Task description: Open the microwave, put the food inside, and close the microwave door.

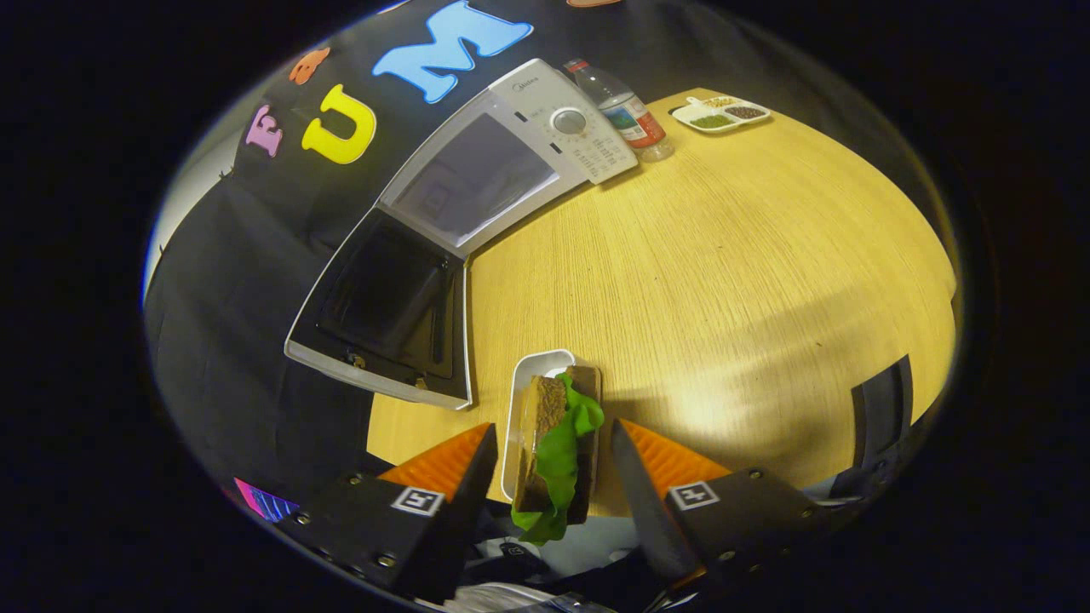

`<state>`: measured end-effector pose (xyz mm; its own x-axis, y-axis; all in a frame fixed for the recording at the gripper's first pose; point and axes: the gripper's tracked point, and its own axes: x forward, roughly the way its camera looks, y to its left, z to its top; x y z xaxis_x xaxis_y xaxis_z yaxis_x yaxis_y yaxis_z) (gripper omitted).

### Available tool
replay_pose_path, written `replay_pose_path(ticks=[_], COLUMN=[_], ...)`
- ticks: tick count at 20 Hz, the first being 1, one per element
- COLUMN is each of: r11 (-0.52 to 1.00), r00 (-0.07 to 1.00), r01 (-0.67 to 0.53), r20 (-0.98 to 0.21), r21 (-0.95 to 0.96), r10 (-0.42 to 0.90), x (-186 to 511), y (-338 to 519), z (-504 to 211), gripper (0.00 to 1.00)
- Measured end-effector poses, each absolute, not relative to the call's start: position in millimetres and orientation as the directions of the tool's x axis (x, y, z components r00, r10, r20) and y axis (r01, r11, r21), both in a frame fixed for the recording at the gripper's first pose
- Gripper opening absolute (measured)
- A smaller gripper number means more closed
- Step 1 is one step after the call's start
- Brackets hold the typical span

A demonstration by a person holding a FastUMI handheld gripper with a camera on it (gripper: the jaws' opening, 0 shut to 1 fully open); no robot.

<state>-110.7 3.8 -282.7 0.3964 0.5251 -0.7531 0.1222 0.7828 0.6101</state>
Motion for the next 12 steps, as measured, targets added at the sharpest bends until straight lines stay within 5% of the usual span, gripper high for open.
replay_pose_path(ticks=[2,4,5,12], r11=[0.754,0.749,0.758,0.730], r00=[0.378,0.372,0.373,0.456], r01=[0.160,0.173,0.158,0.098], r20=[-0.745,-0.747,-0.749,-0.683], r21=[0.637,0.639,0.633,0.676], r10=[0.549,0.551,0.547,0.571], x=[-111,-111,-113,-76], y=[4,7,5,17], z=[-282,-288,-283,-243], gripper=[0.50,0.43,0.29,0.29])
